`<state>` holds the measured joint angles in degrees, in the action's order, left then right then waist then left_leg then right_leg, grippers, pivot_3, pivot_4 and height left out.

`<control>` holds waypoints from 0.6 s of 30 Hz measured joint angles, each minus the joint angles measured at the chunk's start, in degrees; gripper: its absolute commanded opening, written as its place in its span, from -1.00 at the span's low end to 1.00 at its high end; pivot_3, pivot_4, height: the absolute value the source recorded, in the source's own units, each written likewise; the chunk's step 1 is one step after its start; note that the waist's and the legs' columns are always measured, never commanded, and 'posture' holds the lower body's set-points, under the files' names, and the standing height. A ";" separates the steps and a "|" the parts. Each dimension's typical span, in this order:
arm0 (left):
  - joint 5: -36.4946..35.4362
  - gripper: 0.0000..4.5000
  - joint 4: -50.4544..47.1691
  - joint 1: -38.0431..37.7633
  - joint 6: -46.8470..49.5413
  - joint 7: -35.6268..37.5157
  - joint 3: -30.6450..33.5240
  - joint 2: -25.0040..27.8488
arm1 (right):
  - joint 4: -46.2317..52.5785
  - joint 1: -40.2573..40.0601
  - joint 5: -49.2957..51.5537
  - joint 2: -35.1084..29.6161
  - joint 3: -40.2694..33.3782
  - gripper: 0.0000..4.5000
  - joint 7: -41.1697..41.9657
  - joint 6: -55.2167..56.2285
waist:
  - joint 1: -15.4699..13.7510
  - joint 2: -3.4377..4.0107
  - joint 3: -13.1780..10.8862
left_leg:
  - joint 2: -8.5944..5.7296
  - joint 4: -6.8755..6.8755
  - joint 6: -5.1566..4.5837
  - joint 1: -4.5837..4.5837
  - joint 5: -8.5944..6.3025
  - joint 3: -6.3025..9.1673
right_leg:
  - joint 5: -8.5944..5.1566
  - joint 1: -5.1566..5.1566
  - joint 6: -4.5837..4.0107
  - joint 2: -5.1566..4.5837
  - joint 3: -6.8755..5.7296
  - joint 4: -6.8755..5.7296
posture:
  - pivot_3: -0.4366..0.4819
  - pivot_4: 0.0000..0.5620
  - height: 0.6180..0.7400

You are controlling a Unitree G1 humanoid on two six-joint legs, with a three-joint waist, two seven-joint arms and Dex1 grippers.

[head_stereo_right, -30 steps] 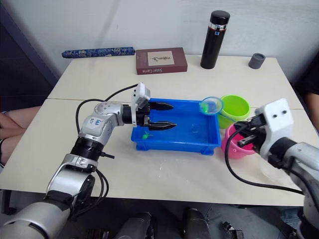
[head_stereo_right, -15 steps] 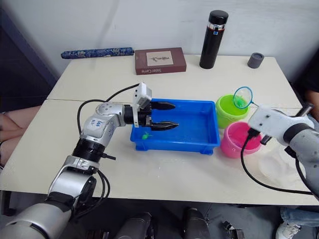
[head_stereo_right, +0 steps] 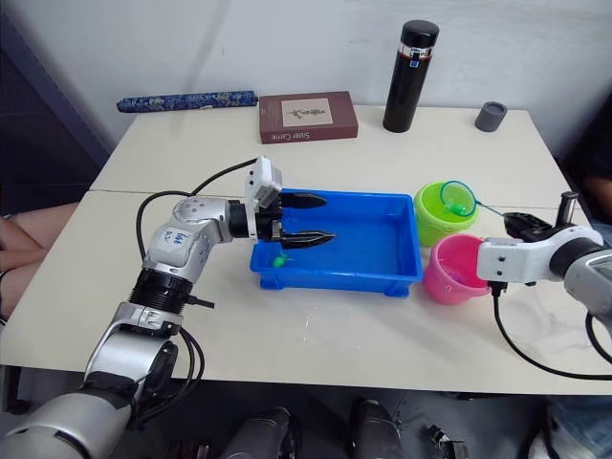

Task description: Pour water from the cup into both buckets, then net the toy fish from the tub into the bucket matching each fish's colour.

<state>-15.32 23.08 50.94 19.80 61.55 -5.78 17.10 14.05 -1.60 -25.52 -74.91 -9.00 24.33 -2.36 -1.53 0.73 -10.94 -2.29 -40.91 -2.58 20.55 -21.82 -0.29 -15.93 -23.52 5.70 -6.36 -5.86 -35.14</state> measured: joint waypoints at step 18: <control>0.07 0.99 0.43 0.09 -0.68 -0.01 -0.03 0.46 | 1.37 1.24 -3.60 5.98 -2.62 -1.00 5.66 2.89 | 0.02 0.00 0.00 | 0.00 -0.05 0.00 -0.01 0.00 0.02 | 0.01 0.02 0.01 0.03 0.00 -0.03 | -0.05 -0.47 1.00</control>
<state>-15.25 23.50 51.02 19.12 61.54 -5.81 17.56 15.42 -0.36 -29.12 -68.93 -11.63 29.98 0.53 -1.51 0.73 -10.94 -2.29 -40.96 -2.57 20.54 -21.82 -0.27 -15.92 -23.51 5.71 -6.33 -5.86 -35.17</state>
